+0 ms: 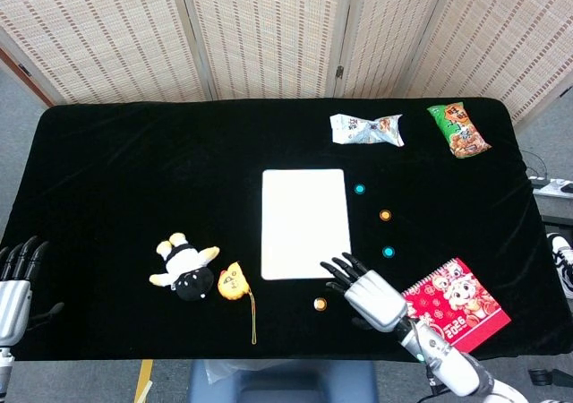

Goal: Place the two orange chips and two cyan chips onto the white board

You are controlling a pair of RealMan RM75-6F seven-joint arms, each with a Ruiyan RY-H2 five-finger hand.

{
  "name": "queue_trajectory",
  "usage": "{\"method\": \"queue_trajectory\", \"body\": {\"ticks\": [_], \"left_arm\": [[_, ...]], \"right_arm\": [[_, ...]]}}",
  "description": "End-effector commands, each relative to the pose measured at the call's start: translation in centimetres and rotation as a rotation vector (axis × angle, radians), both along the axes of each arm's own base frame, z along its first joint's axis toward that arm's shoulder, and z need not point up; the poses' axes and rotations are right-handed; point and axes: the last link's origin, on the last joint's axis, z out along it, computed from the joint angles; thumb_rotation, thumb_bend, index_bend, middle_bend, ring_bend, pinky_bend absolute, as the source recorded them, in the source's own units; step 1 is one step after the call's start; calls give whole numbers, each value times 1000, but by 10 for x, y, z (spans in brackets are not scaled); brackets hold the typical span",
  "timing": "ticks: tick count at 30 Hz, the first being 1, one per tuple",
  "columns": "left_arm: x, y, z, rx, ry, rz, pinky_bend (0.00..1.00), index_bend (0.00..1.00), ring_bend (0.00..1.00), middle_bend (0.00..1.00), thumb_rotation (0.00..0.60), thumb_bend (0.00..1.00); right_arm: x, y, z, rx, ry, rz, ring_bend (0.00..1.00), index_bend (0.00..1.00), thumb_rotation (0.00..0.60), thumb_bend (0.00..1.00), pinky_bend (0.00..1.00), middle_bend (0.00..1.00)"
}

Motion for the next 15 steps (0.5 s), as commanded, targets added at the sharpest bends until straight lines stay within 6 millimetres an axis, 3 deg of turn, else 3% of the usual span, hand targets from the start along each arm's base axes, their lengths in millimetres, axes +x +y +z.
{"method": "queue_trajectory", "body": {"ticks": [1,5,15], "left_arm": [[-1,0,-1,-3,1,2,0,15,87,52,600,169],[-1,0,-2,-7,3,1,0,15,86,52,600,169],[-2,0,-3,-18,-1,9,0,13,85,52,600,169]], "right_arm": [[6,-5,-13,24,15,8,0,317,600,104,0,15],[9,-10,-26,50,26,7,0,330,600,181,0,21],[6,-15,-47,80,56,-1,6,365,600,210,0,41]]}}
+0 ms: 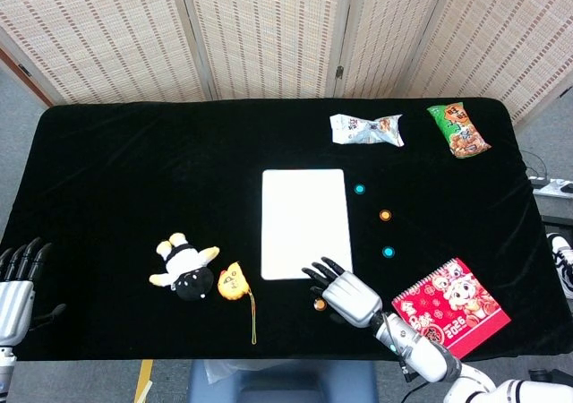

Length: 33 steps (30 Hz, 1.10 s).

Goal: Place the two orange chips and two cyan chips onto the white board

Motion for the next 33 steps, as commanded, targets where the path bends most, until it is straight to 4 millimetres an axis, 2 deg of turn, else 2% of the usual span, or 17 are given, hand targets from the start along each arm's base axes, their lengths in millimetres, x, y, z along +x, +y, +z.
{"method": "queue_trajectory", "body": {"ticks": [1,13,33], "left_arm": [[-1,0,-1,-2,-1,4,0,13,85,51,600,169],[-4,-1,-1,-1,-2,9,0,13,86,52,600,169],[-9,-3,-2,3,-8,18,0,13,85,52,600,170]], "right_arm": [[-3,-2,-5,2,14,-3,6,371,600,215,0,44],[-3,-7,-23,6,30,-2,6,396,600,233,0,58],[-1,-11,-29,-12,49,7,17,446,600,262,0,83]]}}
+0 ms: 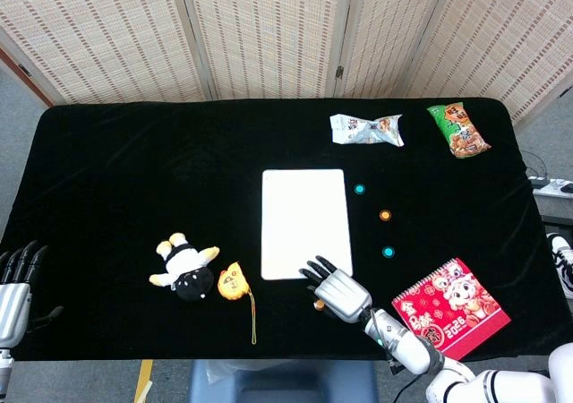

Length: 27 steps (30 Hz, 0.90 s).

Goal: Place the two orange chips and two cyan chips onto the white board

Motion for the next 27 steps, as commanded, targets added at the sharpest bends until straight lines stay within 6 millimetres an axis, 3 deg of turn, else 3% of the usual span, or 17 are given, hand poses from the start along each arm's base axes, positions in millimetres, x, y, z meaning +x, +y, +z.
{"method": "queue_trajectory", "body": {"ticks": [1,17,23,27], "left_arm": [[0,0,0,0,0,1,0,13,86,52,600,169],[-3,-1,1,3,-4,1,0,15,86,52,600,169],[-1,-1,3,7,-2,-4,0,15,86,52,600,169],[0,-3,4,10,2,-4,0,15,86,52,600,169]], "right_arm": [[0,0,0,-2,0,0,21,452,600,264,0,86],[4,-3,6,-33,-15,-4,31,490,600,293,0,114],[20,-29,25,-111,-65,-7,30,490,600,293,0,115],[33,-50,25,-131,-64,-11,30,490,600,292,0,115]]}}
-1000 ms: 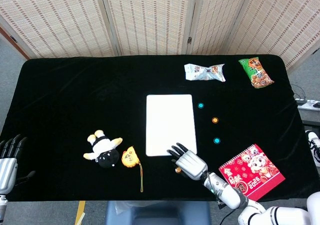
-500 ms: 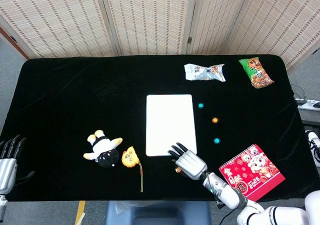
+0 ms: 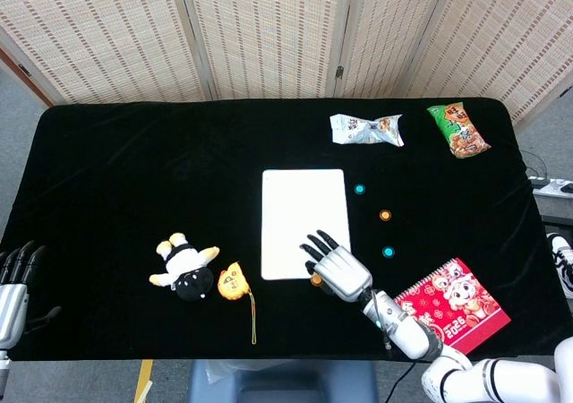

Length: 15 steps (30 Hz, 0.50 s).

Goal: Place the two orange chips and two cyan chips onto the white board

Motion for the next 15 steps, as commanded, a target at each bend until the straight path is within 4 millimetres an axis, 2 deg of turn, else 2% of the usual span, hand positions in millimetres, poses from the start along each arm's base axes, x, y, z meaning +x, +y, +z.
{"method": "queue_trajectory", "body": {"ticks": [1,6,12,14,15], "left_arm": [[0,-1,1,2,5,1,0,15,86,52,600,169],[1,-2,1,2,7,5,0,15,86,51,600,169],[0,-4,2,3,11,13,0,15,86,51,600,169],[-1,-5,3,4,12,15,0,15,86,52,600,169],[-1,-5,3,5,14,16,0,15,86,52,600,169]], "right_arm": [[11,-18,-2,-13,6,-3,31,490,600,292,0,114],[25,-38,-17,-9,30,-15,26,490,600,292,0,115],[39,-47,-37,-1,44,-11,25,474,600,293,0,110],[40,-47,-40,13,59,-14,16,374,600,292,0,82],[41,-47,-41,21,71,-12,8,274,600,292,0,61]]}}
